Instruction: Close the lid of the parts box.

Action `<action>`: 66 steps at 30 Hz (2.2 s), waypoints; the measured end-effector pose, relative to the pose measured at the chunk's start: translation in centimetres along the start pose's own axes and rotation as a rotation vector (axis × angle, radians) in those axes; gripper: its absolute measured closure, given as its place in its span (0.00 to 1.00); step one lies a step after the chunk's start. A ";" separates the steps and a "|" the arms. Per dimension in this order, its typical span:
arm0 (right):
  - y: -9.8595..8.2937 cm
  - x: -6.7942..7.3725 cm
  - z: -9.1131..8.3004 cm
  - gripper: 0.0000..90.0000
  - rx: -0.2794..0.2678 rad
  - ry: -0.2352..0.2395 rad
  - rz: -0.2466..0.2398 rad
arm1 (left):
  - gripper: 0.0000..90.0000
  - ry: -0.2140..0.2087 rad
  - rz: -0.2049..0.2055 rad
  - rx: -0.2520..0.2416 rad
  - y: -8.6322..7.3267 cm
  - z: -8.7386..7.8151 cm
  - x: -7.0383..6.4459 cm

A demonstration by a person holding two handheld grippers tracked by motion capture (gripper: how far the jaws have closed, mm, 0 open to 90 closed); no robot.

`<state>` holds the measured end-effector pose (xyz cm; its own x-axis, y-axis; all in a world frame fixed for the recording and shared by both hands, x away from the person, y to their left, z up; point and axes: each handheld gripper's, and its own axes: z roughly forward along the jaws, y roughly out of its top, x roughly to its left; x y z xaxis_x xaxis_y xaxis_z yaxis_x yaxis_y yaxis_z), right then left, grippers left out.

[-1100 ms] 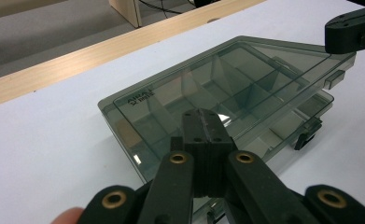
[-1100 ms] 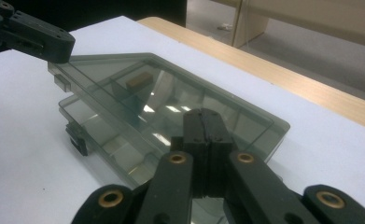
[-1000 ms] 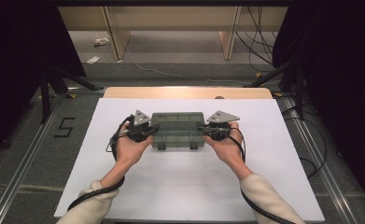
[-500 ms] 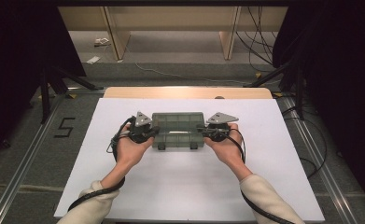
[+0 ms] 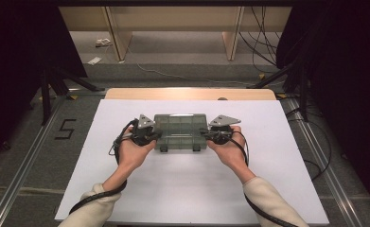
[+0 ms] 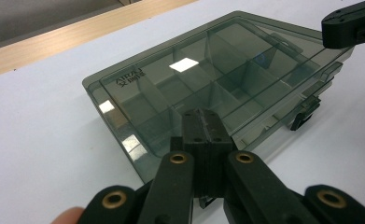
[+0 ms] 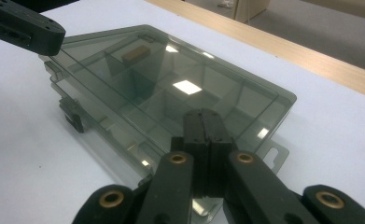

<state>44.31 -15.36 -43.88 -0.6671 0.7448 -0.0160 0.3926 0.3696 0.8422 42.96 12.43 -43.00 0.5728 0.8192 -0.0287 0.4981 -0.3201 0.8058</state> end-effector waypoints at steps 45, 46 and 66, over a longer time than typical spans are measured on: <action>-1.2 0.1 1.1 1.00 0.075 0.000 0.002 | 1.00 -0.009 -0.021 0.058 -1.5 1.8 0.3; -1.2 0.1 1.2 1.00 0.077 -0.002 0.003 | 1.00 -0.008 -0.021 0.057 -1.5 1.8 0.3; -1.6 -0.1 1.3 1.00 0.078 0.001 0.010 | 1.00 -0.008 -0.023 0.050 -1.6 1.9 0.4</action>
<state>44.57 -15.27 -45.92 -0.6633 0.7483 -0.0075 0.4472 0.4044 0.7978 43.56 12.38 -45.44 0.5663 0.8226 -0.0519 0.5428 -0.3248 0.7745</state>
